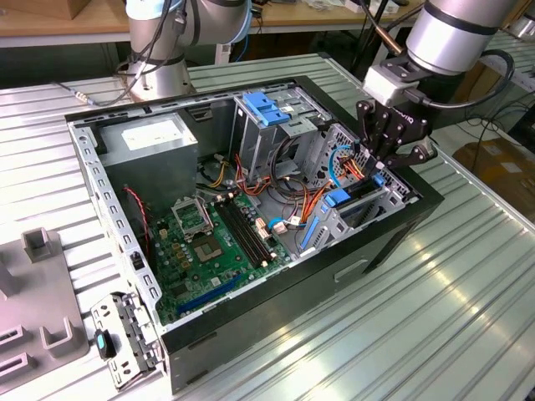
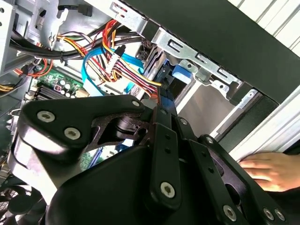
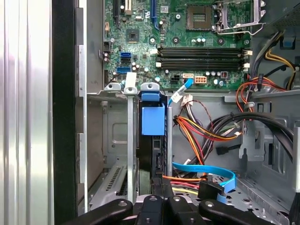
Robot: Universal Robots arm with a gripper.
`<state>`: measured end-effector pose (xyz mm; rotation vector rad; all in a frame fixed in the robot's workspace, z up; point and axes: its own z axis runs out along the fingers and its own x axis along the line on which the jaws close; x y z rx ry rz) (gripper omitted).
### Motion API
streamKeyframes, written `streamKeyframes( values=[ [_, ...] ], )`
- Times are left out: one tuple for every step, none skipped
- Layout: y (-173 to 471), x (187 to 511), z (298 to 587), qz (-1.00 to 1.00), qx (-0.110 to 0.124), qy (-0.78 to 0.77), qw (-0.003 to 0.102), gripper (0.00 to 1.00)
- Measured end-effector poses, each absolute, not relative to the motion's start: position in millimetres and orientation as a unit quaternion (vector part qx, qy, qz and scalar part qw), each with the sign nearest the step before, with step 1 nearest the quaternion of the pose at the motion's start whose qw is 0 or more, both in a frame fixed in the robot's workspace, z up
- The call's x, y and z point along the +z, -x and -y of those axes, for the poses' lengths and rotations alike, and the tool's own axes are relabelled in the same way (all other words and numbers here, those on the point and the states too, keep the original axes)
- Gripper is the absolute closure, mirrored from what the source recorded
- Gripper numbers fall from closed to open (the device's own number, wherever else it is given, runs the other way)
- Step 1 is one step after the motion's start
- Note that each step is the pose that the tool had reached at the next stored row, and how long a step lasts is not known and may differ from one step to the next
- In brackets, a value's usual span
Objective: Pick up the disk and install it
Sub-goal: 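Insert the second disk wire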
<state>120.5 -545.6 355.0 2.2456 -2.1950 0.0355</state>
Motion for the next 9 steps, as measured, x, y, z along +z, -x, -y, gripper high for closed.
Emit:
streamKeyframes(
  values=[
    [-119.6,355.0,545.8,0.699,0.009,-0.715,-0.002,0.89],
    [-117.4,355.6,545.8,0.699,0.007,-0.715,-0.004,0.89],
    [-117.4,363.8,545.8,0.699,0.006,-0.715,-0.004,0.89],
    [-117.4,370.5,545.8,0.699,0.006,-0.715,-0.005,0.89],
    [-117.3,374.7,545.8,0.699,0.006,-0.715,-0.005,0.89],
    [-117.3,379.4,545.8,0.699,0.006,-0.715,-0.005,0.89],
    [-117.3,382.2,545.7,0.699,0.006,-0.715,-0.005,0.89],
    [-116.5,386.1,545.4,0.699,0.005,-0.715,-0.005,0.89],
    [-112.2,386.3,545.4,0.699,0.004,-0.715,-0.006,0.89]
  ],
)
